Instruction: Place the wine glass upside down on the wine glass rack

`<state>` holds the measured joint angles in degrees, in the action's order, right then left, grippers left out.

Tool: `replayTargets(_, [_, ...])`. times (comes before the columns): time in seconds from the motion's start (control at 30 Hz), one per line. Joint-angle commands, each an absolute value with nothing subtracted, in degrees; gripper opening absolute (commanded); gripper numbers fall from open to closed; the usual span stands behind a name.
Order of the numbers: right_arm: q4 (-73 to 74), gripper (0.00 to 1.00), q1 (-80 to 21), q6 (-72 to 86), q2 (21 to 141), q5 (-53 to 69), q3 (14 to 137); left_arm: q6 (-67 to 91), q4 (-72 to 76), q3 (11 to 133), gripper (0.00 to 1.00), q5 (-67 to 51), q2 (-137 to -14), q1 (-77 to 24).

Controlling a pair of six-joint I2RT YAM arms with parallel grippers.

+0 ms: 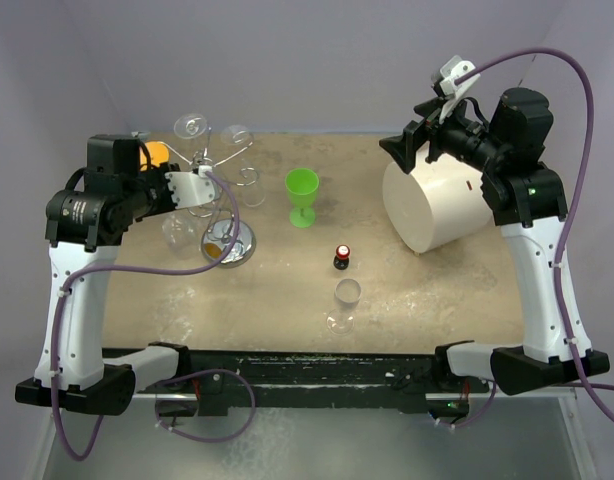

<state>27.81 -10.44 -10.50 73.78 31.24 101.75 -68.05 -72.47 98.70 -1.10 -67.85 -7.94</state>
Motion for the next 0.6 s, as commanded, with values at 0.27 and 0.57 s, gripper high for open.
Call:
replayTargets(0.27, [25.05, 0.99, -10.11, -10.29, 73.03, 32.76, 101.92, -66.51, -72.17, 102.18, 0.41, -2.49, -66.59, -8.09])
replayTargets(0.57, [24.98, 0.99, -10.11, -10.29, 73.04, 32.78, 101.89, -66.36, -73.11, 102.64, 0.44, -2.64, -66.56, -8.09])
